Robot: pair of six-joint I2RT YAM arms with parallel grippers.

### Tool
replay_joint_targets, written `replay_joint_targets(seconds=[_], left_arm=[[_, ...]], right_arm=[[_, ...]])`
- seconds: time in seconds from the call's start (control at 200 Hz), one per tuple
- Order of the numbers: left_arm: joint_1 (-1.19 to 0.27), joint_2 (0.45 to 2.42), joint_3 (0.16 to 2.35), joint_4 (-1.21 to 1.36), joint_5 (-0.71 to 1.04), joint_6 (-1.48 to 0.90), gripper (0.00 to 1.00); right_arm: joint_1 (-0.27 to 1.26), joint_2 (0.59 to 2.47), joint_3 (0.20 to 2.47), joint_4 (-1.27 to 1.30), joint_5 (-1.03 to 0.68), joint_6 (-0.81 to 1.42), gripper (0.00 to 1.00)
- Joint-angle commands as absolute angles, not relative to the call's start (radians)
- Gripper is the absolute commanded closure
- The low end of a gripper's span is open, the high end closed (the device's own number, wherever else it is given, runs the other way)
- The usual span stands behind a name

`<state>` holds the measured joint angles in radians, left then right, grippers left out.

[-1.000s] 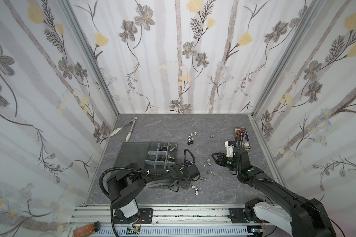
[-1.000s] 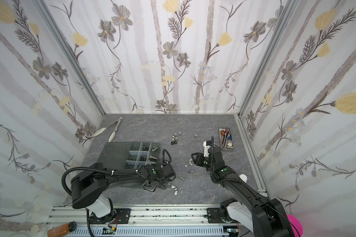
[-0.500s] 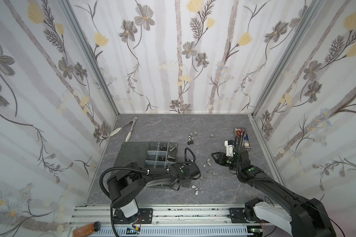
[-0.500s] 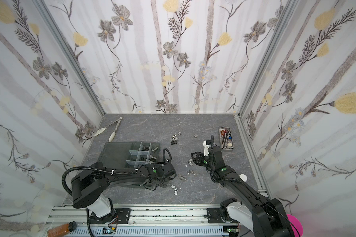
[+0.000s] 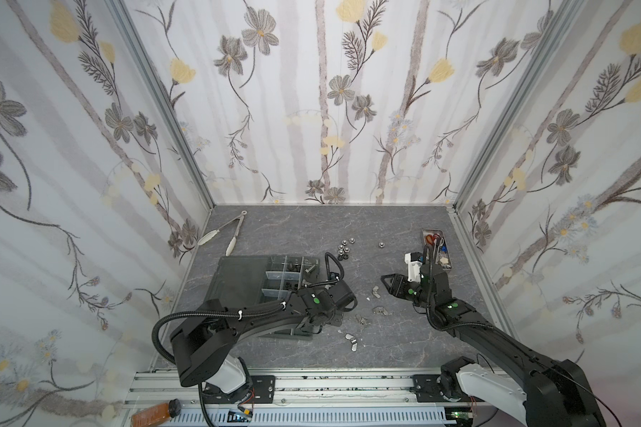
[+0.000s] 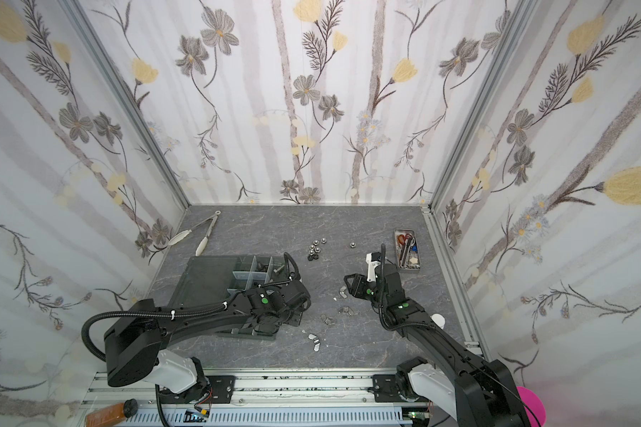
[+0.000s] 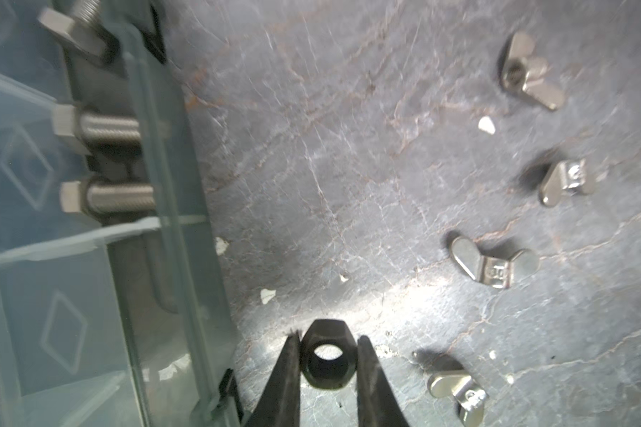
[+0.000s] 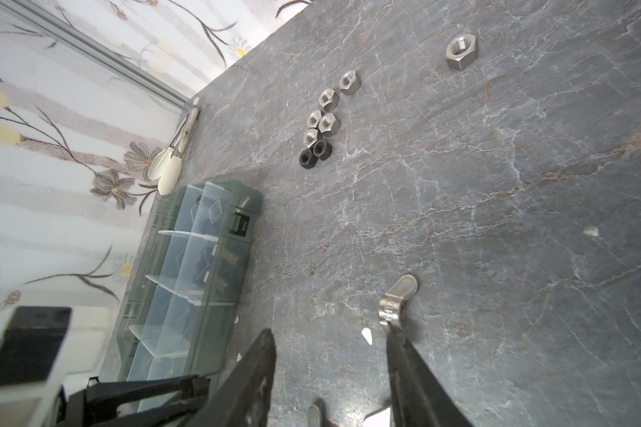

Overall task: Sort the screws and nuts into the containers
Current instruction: 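Lower the left gripper around the black nut and close on it, then lift the black nut with the left gripper over a compartment and open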

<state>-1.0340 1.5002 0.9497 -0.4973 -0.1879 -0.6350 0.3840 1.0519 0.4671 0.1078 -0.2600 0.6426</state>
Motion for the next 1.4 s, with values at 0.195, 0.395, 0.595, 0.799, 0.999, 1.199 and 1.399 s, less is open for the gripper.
replay_joint_targets(seconds=[0.195, 0.395, 0.595, 0.799, 0.999, 1.199, 1.399], left_arm=[[-0.891, 1.372, 0.958, -0.524, -0.21, -0.582, 0.8], [-0.738, 1.325, 0.943, -0.512, -0.161, -0.533, 0.8], [-0.628, 1.331, 0.936, -0.493, -0.125, -0.498, 0.8], [-0.551, 1.336, 0.902, -0.474, -0.101, -0.483, 0.8], [-0.51, 1.379, 0.895, -0.454, -0.088, -0.475, 0.79], [-0.49, 1.423, 0.904, -0.442, -0.079, -0.471, 0.76], [-0.481, 1.431, 0.923, -0.448, -0.074, -0.473, 0.57]], right_arm=[[0.385, 1.051, 0.455, 0.132, -0.286, 0.634, 0.5], [0.386, 1.083, 0.46, 0.149, -0.313, 0.631, 0.5], [0.394, 1.113, 0.466, 0.169, -0.329, 0.633, 0.5], [0.396, 1.127, 0.467, 0.17, -0.33, 0.617, 0.5], [0.398, 1.129, 0.458, 0.183, -0.334, 0.611, 0.5], [0.399, 1.14, 0.472, 0.163, -0.33, 0.587, 0.5], [0.4, 1.162, 0.505, 0.133, -0.324, 0.565, 0.5]])
